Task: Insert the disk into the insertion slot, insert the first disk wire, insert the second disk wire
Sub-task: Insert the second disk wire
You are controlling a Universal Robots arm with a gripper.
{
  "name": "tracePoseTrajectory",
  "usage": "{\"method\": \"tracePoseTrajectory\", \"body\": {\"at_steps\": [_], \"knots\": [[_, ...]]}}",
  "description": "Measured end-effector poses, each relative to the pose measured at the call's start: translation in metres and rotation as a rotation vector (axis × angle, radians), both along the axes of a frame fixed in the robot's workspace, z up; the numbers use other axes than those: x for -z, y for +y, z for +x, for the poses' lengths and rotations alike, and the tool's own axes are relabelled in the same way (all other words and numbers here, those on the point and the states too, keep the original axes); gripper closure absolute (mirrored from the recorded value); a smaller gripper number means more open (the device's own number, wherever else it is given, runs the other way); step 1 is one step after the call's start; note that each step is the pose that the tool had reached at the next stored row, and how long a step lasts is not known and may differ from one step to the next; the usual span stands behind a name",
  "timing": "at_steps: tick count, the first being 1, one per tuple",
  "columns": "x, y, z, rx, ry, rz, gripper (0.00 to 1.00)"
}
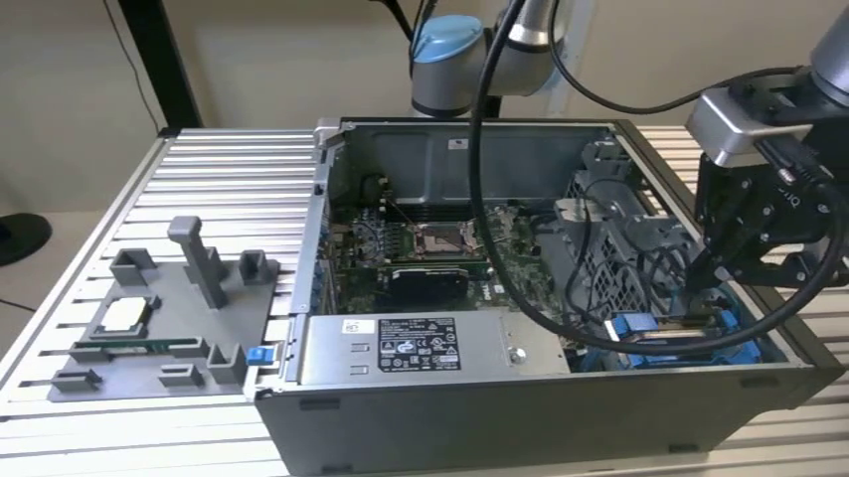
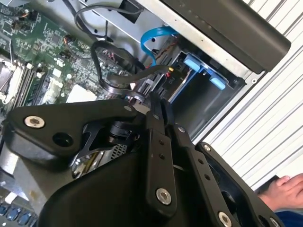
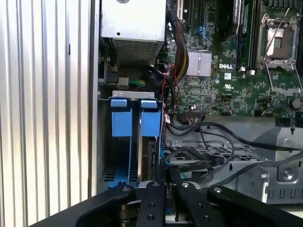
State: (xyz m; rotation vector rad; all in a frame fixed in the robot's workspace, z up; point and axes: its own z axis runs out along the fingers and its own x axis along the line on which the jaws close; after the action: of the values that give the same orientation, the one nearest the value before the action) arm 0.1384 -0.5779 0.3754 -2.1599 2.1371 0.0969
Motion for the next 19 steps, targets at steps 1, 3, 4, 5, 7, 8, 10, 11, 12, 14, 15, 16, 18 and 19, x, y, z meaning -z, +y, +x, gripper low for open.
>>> {"method": "tracePoseTrajectory", "body": {"at_steps": [1,3,4,5,7,8,10,11,12,14,15,16,18,19], "knots": [[0.0007,-0.0002,-0.001,0.0,-0.0087,-0.0007,1.0],[0.0024,-0.0006,-0.003,0.0,-0.0266,-0.0017,1.0],[0.0033,-0.0007,-0.004,0.0,-0.034,-0.002,1.0],[0.0039,-0.0008,-0.005,0.0,-0.0384,-0.0022,1.0],[0.0037,-0.0011,-0.004,0.0,-0.0386,-0.0025,1.0],[0.0038,-0.0011,-0.004,0.0,-0.0386,-0.0024,1.0],[0.0038,-0.0011,-0.005,0.0,-0.0385,-0.0024,1.0],[0.0038,-0.0011,-0.005,0.0,-0.0386,-0.0025,1.0],[0.0038,-0.0011,-0.005,0.0,-0.0386,-0.0025,1.0],[0.0043,-0.0012,-0.005,0.0,-0.0442,-0.0019,1.0],[0.0047,-0.0012,-0.007,0.0,-0.0523,-0.002,1.0],[0.0054,-0.0012,-0.008,0.0,-0.0594,-0.0021,1.0],[0.0074,-0.0012,-0.011,0.002,-0.0698,-0.002,1.0],[0.0083,-0.0012,-0.012,0.004,-0.0721,-0.0022,1.0]]}}
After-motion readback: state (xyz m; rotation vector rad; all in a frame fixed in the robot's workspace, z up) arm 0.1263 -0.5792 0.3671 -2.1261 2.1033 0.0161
